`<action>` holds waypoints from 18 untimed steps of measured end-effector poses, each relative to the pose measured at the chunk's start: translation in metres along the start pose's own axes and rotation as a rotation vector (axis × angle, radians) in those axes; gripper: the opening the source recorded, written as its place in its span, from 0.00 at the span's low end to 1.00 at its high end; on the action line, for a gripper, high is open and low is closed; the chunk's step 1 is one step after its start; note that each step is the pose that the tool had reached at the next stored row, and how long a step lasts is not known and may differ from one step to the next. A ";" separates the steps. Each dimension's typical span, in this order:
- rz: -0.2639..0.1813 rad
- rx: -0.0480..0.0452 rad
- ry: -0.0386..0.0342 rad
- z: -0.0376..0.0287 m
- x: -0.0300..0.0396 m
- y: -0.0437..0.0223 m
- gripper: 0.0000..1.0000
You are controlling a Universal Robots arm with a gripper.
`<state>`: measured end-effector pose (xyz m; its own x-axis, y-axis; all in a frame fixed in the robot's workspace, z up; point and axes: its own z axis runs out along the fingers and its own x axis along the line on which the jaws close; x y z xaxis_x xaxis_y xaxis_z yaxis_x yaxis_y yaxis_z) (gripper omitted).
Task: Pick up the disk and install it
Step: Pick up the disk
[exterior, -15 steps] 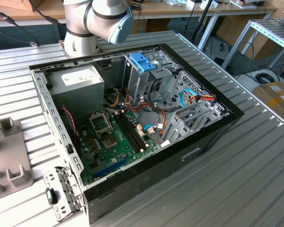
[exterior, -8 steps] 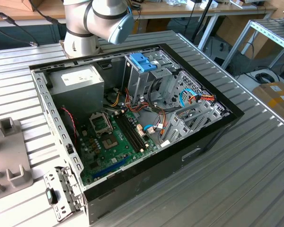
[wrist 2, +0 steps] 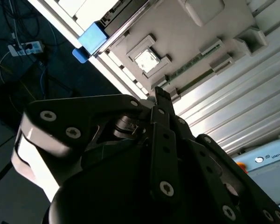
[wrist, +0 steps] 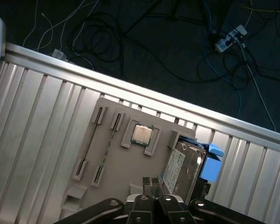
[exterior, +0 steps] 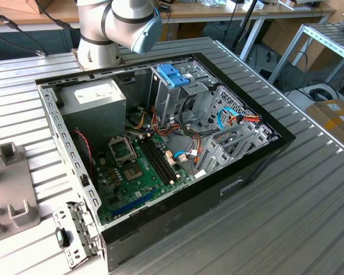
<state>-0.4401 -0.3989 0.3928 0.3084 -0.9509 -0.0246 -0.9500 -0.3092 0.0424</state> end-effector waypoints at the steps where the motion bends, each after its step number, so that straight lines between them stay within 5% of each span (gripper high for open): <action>1: 0.016 0.0002 -0.0006 0.0002 -0.0001 0.0000 0.11; 18: 0.356 0.0088 -0.0152 0.0045 0.0001 -0.0002 0.11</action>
<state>-0.4401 -0.3989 0.3883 -0.0431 -0.9988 -0.0246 -0.9982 0.0420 0.0424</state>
